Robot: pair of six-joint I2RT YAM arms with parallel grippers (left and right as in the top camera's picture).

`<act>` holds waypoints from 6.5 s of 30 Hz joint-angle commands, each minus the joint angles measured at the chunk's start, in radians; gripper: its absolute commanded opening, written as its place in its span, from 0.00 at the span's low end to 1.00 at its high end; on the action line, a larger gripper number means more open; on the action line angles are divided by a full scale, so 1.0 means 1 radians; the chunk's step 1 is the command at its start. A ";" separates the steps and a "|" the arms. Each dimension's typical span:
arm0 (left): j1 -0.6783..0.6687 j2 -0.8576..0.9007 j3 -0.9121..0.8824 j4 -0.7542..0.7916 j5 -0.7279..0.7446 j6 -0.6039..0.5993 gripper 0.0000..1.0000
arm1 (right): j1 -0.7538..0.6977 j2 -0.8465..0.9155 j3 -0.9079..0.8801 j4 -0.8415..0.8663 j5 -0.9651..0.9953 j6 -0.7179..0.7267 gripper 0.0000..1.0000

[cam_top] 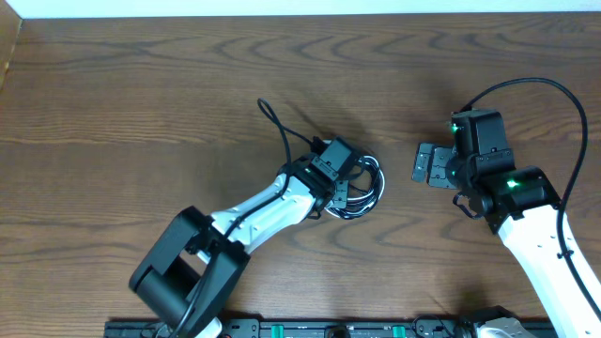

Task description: Untangle cables

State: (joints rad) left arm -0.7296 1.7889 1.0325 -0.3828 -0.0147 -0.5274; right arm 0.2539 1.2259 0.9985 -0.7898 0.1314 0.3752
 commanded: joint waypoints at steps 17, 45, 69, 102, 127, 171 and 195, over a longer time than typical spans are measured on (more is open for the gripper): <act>0.000 -0.045 -0.013 -0.028 -0.020 0.039 0.19 | 0.002 0.051 0.014 -0.007 0.009 0.002 0.99; 0.000 -0.360 -0.009 0.051 0.360 0.445 0.07 | 0.002 0.147 0.014 0.048 -0.194 -0.157 0.87; 0.000 -0.378 -0.005 0.026 -0.002 0.152 0.08 | 0.038 0.210 0.013 0.080 -0.423 -0.388 0.99; -0.002 -0.626 -0.005 -0.013 0.317 0.169 0.08 | 0.013 0.340 0.013 0.273 0.110 -0.068 0.01; 0.000 -1.012 -0.004 -0.372 -0.354 0.060 0.08 | -0.089 0.346 0.013 0.395 0.041 -0.025 0.01; 0.000 -0.635 -0.004 -0.252 -0.393 0.115 0.08 | 0.034 0.185 0.054 0.017 -0.082 0.063 0.99; 0.134 -0.711 -0.002 -0.218 -0.228 0.027 0.99 | 0.181 0.188 0.053 -0.039 -0.667 -0.642 0.99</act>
State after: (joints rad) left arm -0.6624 1.1481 1.0267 -0.5735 -0.1043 -0.3828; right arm 0.3721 1.4166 1.0382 -0.8413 -0.5293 -0.1890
